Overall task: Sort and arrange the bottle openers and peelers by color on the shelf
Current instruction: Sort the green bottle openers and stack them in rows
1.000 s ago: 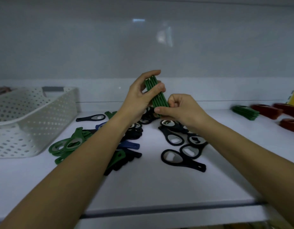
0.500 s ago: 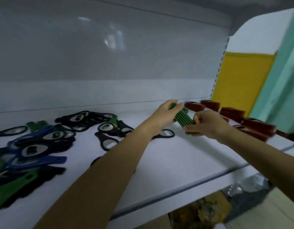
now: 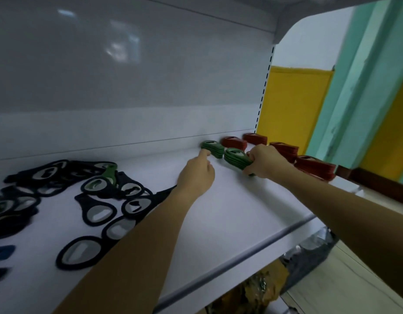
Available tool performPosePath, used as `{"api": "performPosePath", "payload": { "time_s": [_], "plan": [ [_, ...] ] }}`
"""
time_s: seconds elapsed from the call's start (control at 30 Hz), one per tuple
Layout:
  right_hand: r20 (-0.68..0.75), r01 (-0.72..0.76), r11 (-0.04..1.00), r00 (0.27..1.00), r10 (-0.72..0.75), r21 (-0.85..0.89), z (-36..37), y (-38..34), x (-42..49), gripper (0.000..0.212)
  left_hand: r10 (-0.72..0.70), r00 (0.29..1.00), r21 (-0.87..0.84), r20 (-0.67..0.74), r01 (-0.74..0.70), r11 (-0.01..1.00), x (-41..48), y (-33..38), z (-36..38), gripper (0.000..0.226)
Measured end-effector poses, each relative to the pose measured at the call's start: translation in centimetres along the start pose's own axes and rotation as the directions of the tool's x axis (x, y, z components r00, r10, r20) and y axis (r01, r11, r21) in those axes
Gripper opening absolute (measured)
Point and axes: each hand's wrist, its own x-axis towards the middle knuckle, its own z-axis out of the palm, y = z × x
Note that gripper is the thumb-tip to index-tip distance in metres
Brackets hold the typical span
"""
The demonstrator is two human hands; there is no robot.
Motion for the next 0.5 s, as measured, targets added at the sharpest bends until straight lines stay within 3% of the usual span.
{"api": "performPosePath", "payload": {
  "time_s": [0.13,0.5],
  "plan": [
    [-0.001,-0.031,0.999,1.000,0.031,-0.045,0.95,-0.68,0.36,0.016,0.002,0.999,0.037,0.037,-0.003,0.999,-0.22,-0.12,0.00,0.039],
    [-0.030,-0.043,0.996,0.999,0.041,-0.079,1.21,-0.61,0.30,0.021,0.007,0.999,0.111,0.051,-0.012,0.994,-0.31,-0.18,-0.11,0.039]
  ]
}}
